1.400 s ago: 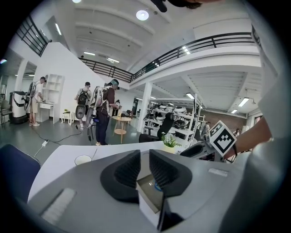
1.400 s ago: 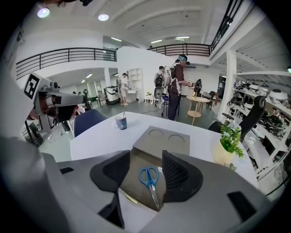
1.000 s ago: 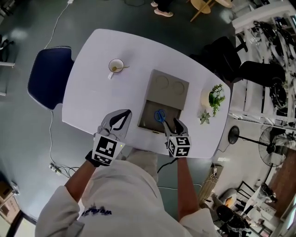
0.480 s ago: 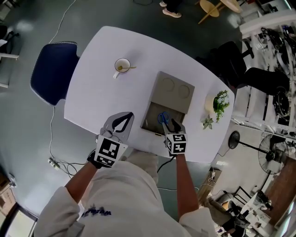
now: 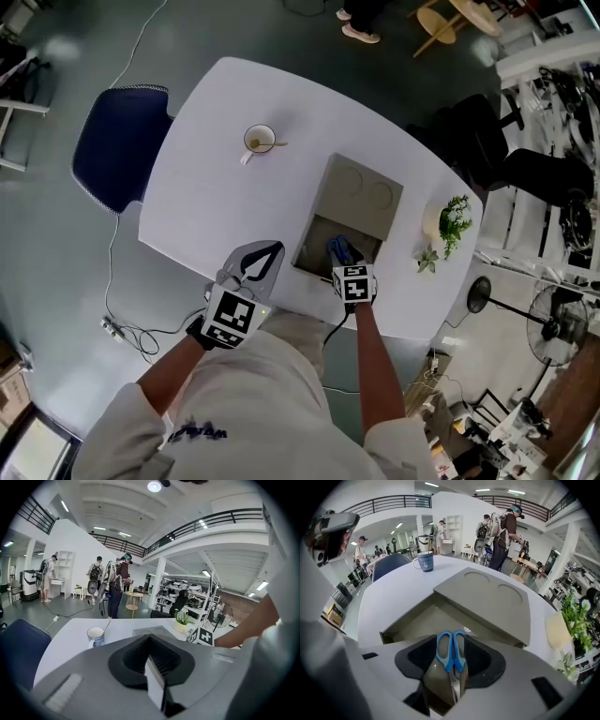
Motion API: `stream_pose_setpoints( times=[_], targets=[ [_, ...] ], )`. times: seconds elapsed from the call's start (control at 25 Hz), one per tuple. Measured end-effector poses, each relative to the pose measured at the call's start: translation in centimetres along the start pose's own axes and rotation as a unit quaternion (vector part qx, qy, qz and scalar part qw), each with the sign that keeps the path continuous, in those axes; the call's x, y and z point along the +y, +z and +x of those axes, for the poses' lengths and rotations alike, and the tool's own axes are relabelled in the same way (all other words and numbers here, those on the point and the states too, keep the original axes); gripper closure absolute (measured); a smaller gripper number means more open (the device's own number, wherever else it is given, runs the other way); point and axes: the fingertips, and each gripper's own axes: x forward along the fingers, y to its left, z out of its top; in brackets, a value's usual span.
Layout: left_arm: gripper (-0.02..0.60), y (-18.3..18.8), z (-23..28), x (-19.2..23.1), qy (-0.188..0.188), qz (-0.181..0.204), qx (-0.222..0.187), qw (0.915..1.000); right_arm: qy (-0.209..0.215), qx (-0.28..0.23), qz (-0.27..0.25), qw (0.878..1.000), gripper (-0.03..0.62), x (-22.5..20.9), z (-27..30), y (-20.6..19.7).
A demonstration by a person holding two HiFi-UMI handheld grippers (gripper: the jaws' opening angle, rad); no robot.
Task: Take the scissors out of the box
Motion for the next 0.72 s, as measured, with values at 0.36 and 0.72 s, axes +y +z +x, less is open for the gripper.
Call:
stream_pose_setpoints(
  times=[0.36,0.72],
  targets=[
    [0.580,-0.4,-0.8,1.7,0.019,-0.013,0.007,0.9997,0.001,0.035,-0.014,0.999,0.425,-0.2,2.1,-1.2],
    [0.580,0.1,-0.2,1.1,0.013,-0.021,0.001,0.9997,0.032,0.060,-0.031,0.997,0.477,0.8,2.8,-1.7]
  ],
)
